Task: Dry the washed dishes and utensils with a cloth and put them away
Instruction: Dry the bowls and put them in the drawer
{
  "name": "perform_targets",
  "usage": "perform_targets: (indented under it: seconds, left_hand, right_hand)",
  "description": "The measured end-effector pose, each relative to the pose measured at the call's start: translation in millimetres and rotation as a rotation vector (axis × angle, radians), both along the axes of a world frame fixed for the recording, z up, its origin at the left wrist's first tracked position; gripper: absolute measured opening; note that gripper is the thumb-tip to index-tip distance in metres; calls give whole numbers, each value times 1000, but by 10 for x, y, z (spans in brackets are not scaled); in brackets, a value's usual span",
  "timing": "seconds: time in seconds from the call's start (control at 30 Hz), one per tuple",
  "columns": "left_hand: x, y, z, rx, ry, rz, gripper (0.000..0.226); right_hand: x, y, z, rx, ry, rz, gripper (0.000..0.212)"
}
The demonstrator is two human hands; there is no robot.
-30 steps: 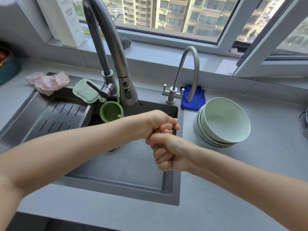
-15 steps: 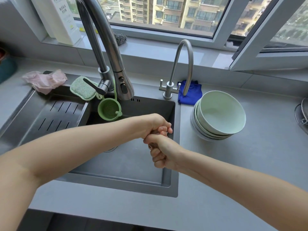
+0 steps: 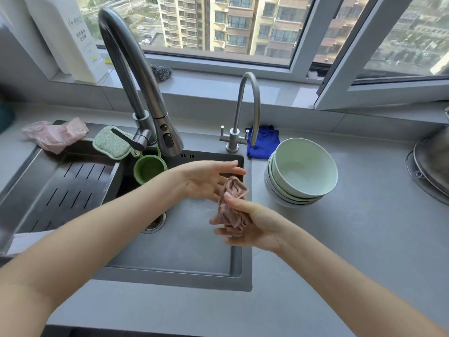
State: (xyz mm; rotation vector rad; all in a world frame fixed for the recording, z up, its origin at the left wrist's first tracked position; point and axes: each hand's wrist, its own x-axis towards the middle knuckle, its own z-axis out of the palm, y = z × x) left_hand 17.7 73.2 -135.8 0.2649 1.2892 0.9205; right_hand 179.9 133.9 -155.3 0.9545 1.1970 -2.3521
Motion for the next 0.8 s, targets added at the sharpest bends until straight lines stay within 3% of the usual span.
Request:
perform_targets:
  seconds: [0.1,0.13,0.17,0.27,0.43,0.57,0.67,0.73,0.8]
  left_hand:
    - [-37,39,-6,-20,124,-19,43]
    - [-41,52,-9,-34,190,-20,44]
    - [-43,68,-23,-43,246,-16,45]
    - [10,168,-36,-47,305,1,38]
    - [290,523,-53,-17,430,55,34]
    - [598,967,-96,13,789,-21,44]
    - [708,1285,-106,-53,1105,-137,38]
    - [695,1427,-105,-105,1218,-252,13]
    - [659,1499,-79,-165,1293,-372,12]
  right_hand:
    - [120,-44,-177,602,72,-15,44]
    - [161,-40,-243,717,79,-70,47]
    - [209,-35,-274,698,104,-118,48]
    - [306,-11,-272,391,178,-307,41]
    - [581,219,-169,665,167,-495,21]
    - [968,513,4,1065,141,-550,19]
    - [1172,704,169,1142,167,-699,25]
    - [1291,833,259,1185,160,-791,27]
    - [1415,970,296,1182,152,-857,29]
